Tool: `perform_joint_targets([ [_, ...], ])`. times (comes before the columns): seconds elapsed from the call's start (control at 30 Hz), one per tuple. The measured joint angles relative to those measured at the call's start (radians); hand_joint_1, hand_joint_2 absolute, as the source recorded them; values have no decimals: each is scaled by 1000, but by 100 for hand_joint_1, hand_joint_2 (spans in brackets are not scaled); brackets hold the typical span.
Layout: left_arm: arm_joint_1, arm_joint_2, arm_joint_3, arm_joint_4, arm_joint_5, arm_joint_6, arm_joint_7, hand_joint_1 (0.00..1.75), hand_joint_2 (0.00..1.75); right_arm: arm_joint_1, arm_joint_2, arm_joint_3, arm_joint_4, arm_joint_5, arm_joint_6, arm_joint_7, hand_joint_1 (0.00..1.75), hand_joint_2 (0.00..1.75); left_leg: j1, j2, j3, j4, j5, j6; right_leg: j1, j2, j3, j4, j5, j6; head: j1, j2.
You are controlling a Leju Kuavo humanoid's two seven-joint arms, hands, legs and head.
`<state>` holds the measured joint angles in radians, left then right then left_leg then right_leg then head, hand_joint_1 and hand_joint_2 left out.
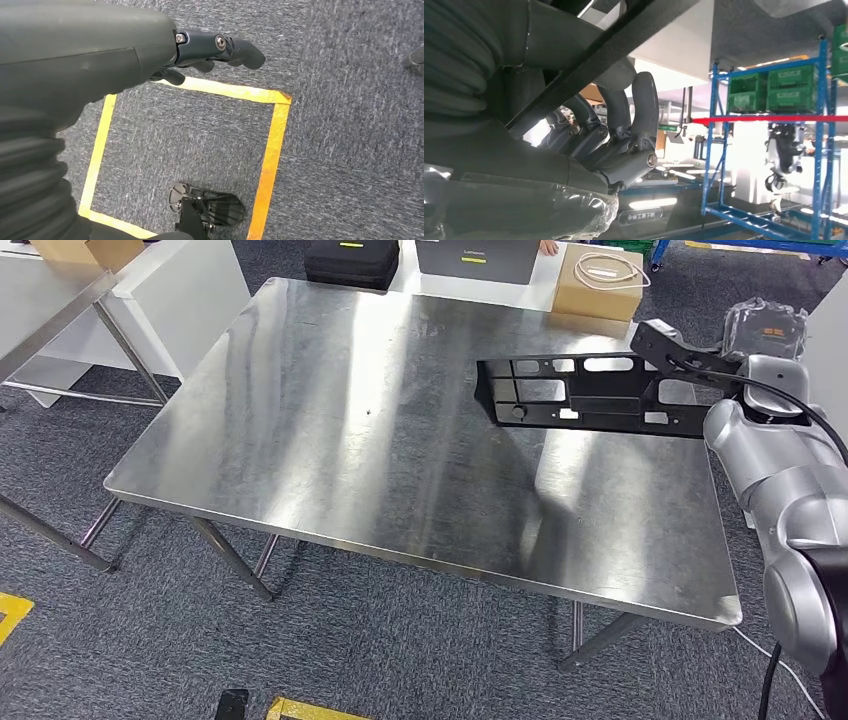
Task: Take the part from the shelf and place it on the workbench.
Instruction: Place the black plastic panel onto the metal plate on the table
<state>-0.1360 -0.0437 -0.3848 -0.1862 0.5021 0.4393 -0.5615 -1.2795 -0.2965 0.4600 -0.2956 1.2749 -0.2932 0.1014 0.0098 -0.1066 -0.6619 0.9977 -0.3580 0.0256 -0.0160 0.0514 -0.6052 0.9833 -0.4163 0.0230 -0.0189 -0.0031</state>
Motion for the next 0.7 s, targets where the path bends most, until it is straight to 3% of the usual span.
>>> perform_joint_targets([
  [0.17, 0, -1, 10, 0, 9, 26, -40, 0, 175, 3, 3, -1, 1, 10, 5, -69, 175, 175, -1, 0, 0, 0, 0, 0, 0, 0, 0, 0, 0, 0, 0, 0],
  [0.4, 0, -2, 12, 0, -7, 23, -32, 0, 175, 17, 28, -1, 0, 3, 4, -217, 175, 175, -2, 2, 0, 0, 0, 0, 0, 1, 0, 0, 0, 0, 0, 0],
  [0.67, 0, -2, 28, 0, 13, 27, -58, 0, 175, 45, 62, -8, 1, 8, -16, -232, 175, 175, -1, 2, 1, 0, 0, 0, 0, 1, 0, 0, 0, 0, 0, 0],
  [0.7, 0, -2, 31, 0, 14, 27, -58, 0, 175, 46, 64, -9, 1, 10, -16, -230, 131, 175, -1, 2, 0, 0, 0, 0, 0, 1, 0, 0, 0, 0, 0, 0],
])
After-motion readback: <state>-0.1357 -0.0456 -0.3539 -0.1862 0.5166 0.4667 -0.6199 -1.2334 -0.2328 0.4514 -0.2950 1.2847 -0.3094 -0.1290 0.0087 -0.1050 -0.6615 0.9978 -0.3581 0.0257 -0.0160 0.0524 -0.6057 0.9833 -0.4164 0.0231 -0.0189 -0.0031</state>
